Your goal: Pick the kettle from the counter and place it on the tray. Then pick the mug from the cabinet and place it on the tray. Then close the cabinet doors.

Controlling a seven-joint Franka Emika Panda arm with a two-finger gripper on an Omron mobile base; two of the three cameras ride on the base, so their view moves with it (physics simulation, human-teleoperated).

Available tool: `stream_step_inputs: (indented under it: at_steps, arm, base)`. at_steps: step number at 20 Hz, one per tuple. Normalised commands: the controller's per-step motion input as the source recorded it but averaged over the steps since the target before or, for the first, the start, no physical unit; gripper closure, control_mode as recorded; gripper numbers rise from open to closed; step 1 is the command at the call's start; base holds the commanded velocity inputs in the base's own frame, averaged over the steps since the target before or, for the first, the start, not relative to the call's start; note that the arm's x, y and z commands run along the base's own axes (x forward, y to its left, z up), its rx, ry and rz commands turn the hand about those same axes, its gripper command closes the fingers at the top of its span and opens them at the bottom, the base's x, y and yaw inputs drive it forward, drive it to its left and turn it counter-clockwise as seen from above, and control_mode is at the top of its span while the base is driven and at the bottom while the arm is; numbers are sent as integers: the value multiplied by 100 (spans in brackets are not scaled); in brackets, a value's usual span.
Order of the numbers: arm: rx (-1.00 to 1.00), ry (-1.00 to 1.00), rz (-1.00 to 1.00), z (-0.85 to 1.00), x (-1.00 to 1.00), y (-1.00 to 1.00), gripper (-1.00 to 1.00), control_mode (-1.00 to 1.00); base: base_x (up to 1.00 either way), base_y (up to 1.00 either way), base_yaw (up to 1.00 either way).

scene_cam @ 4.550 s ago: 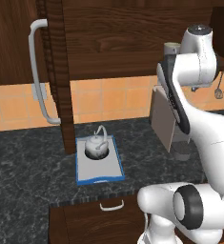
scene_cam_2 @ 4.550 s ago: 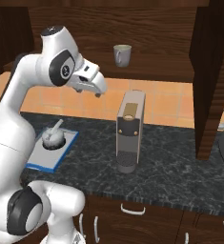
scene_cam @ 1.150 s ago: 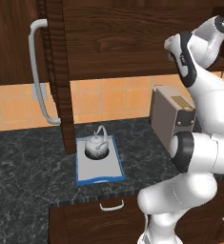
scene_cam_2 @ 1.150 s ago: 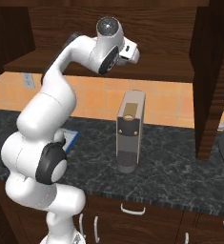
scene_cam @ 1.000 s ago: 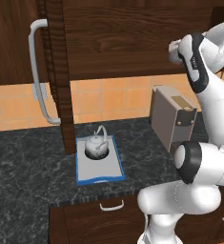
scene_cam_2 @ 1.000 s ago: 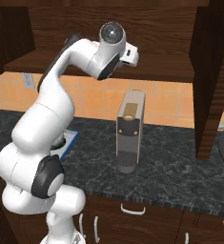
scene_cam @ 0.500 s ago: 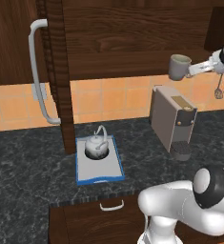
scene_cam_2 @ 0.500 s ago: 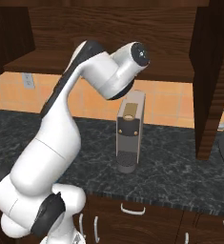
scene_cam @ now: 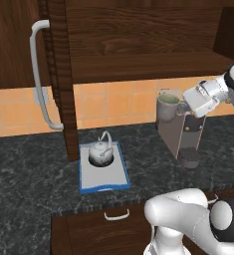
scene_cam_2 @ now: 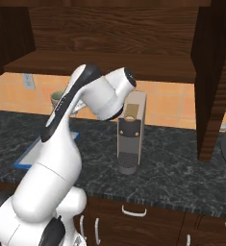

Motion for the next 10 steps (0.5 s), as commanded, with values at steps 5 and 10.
stream_step_inputs:
  at_steps: [5,10]
  arm:
    - [0,0,45,-100,0,100,100,-100]
    - [0,0,31,-100,19,95,100,-100]
  base:
    - [0,0,0]
    - [0,0,0]
